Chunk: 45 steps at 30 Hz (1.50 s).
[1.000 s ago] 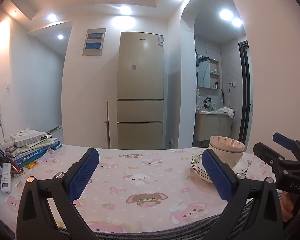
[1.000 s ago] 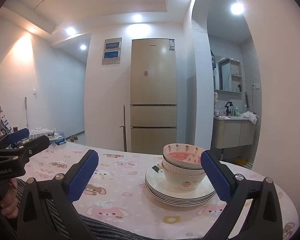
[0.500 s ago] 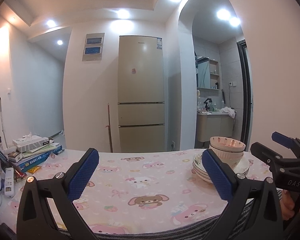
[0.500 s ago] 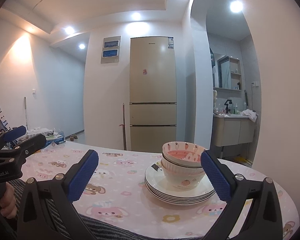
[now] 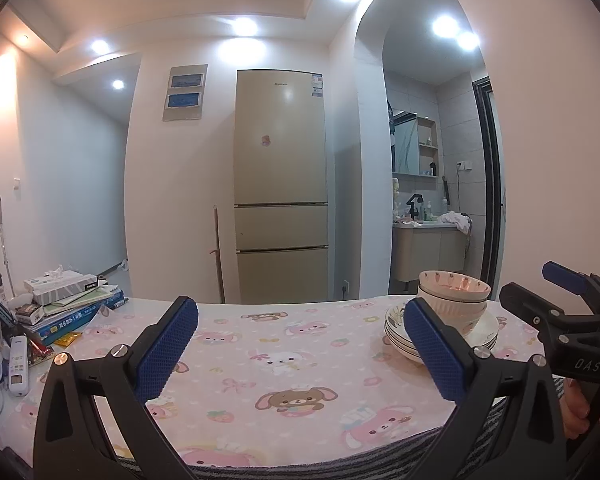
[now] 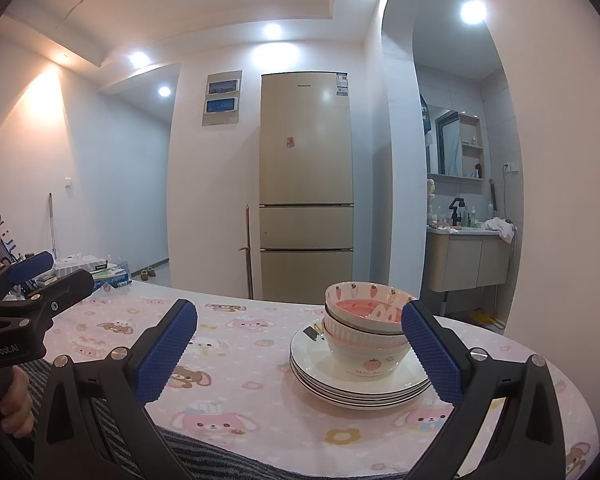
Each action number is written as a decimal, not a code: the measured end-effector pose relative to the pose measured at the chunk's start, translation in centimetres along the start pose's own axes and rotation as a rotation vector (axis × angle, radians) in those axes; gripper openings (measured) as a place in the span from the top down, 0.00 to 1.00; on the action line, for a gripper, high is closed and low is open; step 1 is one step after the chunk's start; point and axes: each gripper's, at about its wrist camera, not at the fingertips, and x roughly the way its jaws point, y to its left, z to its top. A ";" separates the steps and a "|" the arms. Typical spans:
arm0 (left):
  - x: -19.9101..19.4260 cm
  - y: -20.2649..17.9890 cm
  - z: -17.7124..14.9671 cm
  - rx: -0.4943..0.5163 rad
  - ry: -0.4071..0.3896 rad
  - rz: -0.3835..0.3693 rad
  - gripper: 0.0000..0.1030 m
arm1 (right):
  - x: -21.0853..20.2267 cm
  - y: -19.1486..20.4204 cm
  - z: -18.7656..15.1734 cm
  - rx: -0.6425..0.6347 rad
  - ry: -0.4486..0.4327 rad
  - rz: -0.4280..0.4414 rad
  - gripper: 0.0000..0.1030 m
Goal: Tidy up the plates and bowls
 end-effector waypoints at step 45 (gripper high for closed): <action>0.3 -0.1 -0.2 0.014 0.017 0.021 0.00 | 0.1 -1.1 -0.2 0.005 0.017 -0.003 0.00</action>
